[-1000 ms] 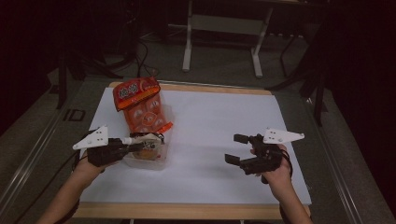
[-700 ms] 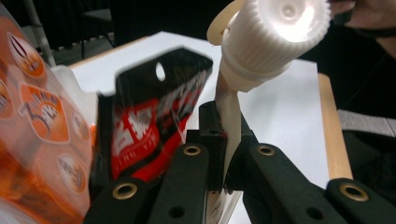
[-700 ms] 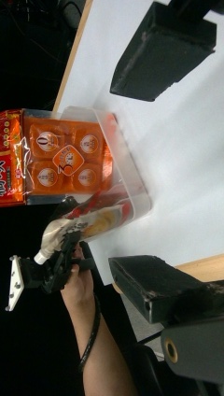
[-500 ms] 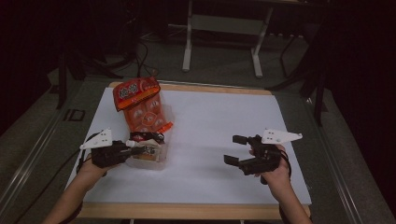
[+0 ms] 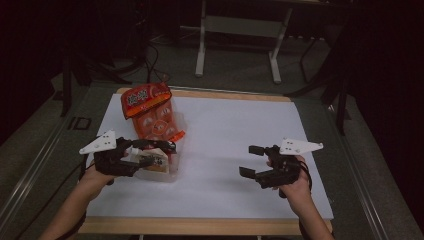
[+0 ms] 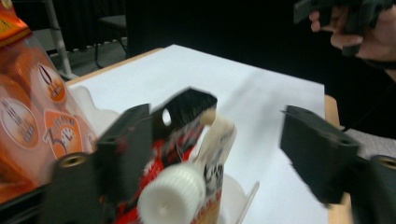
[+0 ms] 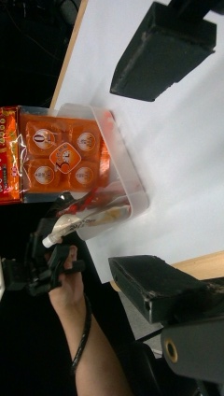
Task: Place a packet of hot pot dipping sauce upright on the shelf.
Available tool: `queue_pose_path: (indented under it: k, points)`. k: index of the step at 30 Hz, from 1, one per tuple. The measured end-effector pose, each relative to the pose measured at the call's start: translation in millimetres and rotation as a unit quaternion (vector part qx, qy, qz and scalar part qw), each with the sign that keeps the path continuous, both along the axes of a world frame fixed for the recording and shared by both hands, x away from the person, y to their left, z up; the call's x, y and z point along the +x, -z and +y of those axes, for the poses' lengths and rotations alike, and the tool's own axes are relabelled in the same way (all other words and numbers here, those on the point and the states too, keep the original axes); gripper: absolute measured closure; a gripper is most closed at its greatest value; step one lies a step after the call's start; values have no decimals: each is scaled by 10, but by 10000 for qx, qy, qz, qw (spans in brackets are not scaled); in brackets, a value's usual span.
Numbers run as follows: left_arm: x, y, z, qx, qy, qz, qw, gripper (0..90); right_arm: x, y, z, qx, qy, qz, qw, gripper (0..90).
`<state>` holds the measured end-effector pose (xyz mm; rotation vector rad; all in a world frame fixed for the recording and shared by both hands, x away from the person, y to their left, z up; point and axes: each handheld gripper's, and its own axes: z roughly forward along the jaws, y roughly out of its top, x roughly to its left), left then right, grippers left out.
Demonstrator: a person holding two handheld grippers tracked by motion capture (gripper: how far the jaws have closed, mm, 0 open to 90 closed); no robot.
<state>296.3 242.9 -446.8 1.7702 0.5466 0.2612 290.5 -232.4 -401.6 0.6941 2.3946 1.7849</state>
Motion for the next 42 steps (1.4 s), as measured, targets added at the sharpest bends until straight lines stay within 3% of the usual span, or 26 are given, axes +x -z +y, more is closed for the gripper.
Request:
queue_pose_path:
  k: [7,13,19,24,30,42]
  points:
    - [-42,-197,-132,-25,38,11,10000,91,1,1,-10,19,5,-15,10000,145]
    - [-119,-346,-326,-1,-73,-3,10000,47,-1,13,-6,-17,1,-12,10000,145]
    - [-208,-436,-556,82,-4,-93,9999,31,-13,21,-14,-22,13,5,10000,145]
    - [-265,-443,-714,-18,70,-161,9998,30,-27,37,-26,-60,44,-2,10000,145]
    - [-338,-417,-858,-72,237,-103,9996,31,-38,89,-29,-59,69,30,10000,148]
    - [-487,-311,-1112,-5,557,-132,9984,31,-118,278,-25,-208,227,21,9995,148]
